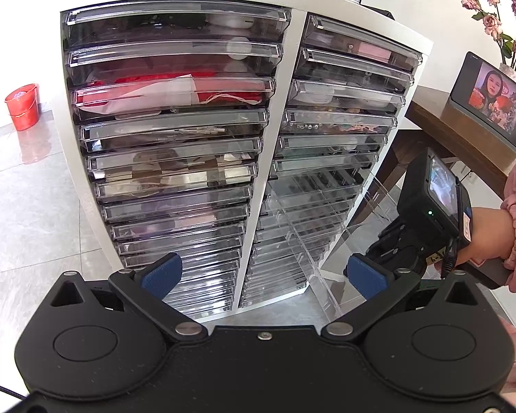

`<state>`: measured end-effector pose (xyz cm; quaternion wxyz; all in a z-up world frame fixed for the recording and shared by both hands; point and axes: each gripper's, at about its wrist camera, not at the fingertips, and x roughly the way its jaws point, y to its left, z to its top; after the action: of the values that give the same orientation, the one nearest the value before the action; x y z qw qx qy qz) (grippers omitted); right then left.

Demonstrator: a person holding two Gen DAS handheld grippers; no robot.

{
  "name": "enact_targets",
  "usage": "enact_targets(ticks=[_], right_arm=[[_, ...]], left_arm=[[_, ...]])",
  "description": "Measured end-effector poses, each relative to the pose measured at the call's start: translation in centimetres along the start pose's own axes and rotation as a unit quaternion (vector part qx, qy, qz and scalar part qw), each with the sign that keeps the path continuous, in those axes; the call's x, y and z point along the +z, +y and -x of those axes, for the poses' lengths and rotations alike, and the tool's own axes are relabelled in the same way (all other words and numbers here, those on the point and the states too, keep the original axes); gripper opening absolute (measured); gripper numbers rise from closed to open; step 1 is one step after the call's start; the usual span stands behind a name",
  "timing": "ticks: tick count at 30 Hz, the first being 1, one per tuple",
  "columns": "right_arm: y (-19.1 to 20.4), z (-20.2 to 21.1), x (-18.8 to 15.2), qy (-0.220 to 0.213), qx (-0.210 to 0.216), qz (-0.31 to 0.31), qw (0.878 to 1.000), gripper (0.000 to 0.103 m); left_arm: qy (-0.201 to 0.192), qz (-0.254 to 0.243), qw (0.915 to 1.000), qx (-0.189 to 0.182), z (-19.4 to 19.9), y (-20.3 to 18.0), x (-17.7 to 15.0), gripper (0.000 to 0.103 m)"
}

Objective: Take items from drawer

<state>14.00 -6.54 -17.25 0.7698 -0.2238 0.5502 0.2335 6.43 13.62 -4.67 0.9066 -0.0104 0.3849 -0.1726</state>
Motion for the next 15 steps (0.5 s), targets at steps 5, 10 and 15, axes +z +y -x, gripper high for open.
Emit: enact_targets(ticks=[5, 10, 15], right_arm=[[-0.4, -0.7, 0.1, 0.005, 0.032, 0.006, 0.999, 0.037], [-0.8, -1.7, 0.3, 0.012, 0.053, -0.003, 0.999, 0.035], [-1.1, -1.6, 0.8, 0.024, 0.055, 0.001, 0.998, 0.005]], left_arm=[[0.002, -0.002, 1.0000, -0.001, -0.1, -0.1, -0.1, 0.103], [0.005, -0.003, 1.0000, -0.002, -0.2, -0.2, -0.1, 0.103], [0.007, -0.002, 1.0000, -0.002, -0.3, 0.0, -0.2, 0.103]])
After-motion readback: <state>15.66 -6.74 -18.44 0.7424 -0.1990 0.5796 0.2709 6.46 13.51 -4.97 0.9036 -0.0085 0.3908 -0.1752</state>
